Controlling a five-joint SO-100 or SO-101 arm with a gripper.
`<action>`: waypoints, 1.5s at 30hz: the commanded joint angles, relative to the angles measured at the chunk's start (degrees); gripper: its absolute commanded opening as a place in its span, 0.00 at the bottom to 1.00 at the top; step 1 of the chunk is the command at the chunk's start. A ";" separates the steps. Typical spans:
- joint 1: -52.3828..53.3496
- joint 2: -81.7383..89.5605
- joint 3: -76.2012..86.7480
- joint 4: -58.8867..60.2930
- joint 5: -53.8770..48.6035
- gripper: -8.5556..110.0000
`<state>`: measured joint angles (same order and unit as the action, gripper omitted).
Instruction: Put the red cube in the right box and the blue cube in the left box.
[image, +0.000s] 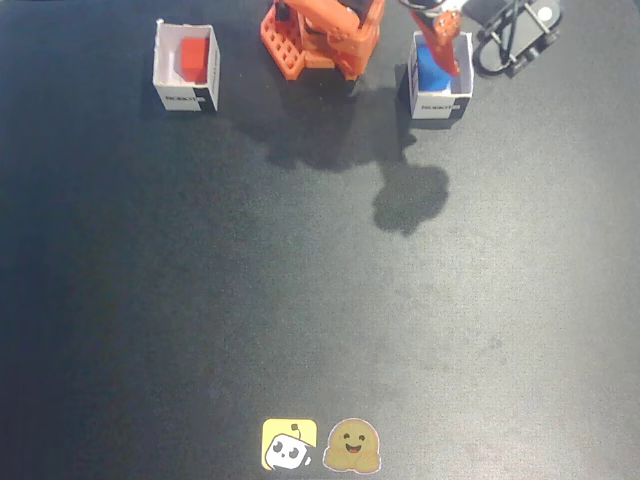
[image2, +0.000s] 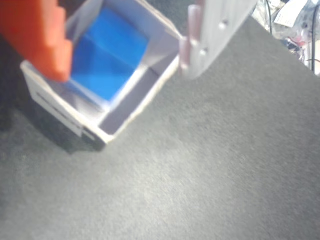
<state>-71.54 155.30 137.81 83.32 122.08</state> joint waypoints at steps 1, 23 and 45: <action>-0.26 1.58 -0.88 0.53 -0.18 0.17; 5.01 -1.76 -2.81 -1.23 -4.66 0.09; 11.16 -14.68 -10.46 -6.33 -7.12 0.10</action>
<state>-61.96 140.98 130.34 78.05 115.49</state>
